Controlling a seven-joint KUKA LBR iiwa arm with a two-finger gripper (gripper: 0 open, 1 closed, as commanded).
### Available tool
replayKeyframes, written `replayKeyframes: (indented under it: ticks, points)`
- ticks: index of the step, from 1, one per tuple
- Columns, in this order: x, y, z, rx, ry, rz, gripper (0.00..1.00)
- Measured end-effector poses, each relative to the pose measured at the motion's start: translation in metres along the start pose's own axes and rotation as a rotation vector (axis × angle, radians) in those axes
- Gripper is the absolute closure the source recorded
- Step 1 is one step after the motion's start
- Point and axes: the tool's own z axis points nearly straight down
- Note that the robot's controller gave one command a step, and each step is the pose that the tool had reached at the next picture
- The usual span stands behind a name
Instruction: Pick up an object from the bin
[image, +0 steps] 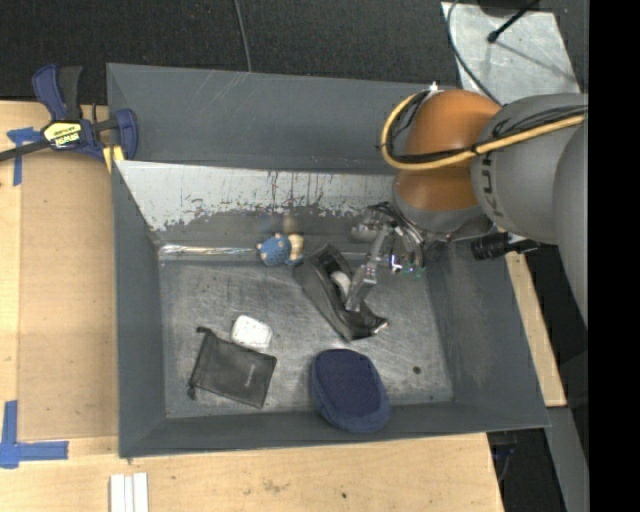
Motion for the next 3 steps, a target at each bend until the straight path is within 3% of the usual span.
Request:
replayKeyframes:
  ticks: [1, 2, 3]
  points:
    - [0.002, 0.007, -0.111, -0.008, -0.016, 0.169, 0.00]
    - [0.058, -0.034, -0.036, -0.001, 0.001, 0.318, 0.00]
    - [0.029, 0.008, -0.041, -0.008, -0.009, 0.356, 0.00]
